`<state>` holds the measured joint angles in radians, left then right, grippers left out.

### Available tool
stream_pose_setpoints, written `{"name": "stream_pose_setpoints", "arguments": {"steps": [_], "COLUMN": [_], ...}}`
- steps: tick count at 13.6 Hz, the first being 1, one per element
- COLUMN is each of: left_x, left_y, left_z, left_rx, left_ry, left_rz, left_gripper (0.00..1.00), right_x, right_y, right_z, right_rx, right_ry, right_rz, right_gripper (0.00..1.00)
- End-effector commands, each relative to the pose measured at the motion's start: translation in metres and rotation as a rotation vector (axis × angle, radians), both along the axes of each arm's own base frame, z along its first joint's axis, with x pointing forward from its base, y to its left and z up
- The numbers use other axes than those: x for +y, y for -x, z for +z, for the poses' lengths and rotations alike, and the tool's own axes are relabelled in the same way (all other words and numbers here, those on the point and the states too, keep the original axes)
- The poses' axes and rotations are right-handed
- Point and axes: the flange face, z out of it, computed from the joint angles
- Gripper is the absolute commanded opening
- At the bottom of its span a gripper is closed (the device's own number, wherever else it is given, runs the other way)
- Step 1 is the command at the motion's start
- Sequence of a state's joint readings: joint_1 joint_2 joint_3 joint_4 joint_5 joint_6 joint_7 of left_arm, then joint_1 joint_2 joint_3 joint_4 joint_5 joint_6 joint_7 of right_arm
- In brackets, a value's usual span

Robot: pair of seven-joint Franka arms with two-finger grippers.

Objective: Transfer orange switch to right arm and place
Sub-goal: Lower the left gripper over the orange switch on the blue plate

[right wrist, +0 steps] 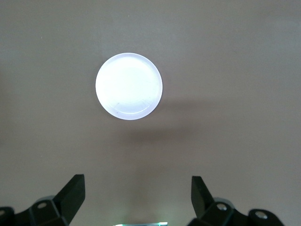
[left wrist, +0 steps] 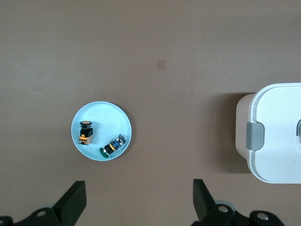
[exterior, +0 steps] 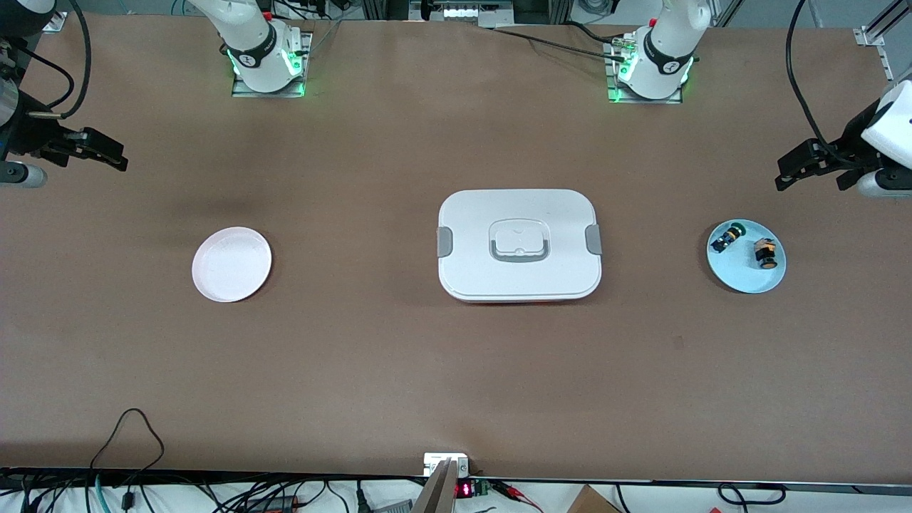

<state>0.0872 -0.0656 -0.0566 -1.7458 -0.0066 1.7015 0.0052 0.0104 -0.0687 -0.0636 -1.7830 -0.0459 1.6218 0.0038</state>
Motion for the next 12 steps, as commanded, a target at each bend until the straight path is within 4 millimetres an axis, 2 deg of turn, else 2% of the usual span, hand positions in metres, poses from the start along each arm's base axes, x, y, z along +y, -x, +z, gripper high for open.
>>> {"name": "stream_pose_setpoints", "arguments": {"steps": [1, 4, 7, 11, 12], "left_x": [-0.003, -0.004, -0.003, 0.028, 0.036], "left_y": [-0.001, -0.002, -0.002, -0.008, -0.011], "left_z": [0.006, 0.006, -0.007, -0.056, -0.074], "left_rx": [0.009, 0.007, 0.034, 0.088, 0.096], "left_ry": [0.013, 0.014, 0.018, 0.033, 0.039], "left_rz": [0.008, 0.009, -0.01, -0.281, -0.343], "left_gripper": [1.0, 1.0, 1.0, 1.0, 1.0], "right_x": [0.003, 0.005, 0.007, 0.013, 0.014], "right_y": [0.004, 0.003, 0.002, -0.005, -0.005], "right_z": [0.004, 0.007, 0.01, 0.014, 0.016], "right_rx": [-0.005, -0.01, -0.017, -0.026, -0.029], "right_ry": [-0.007, -0.006, -0.005, -0.005, -0.003], "right_rz": [0.015, 0.013, 0.018, 0.037, 0.036], "right_gripper": [1.0, 1.0, 1.0, 1.0, 1.0]}}
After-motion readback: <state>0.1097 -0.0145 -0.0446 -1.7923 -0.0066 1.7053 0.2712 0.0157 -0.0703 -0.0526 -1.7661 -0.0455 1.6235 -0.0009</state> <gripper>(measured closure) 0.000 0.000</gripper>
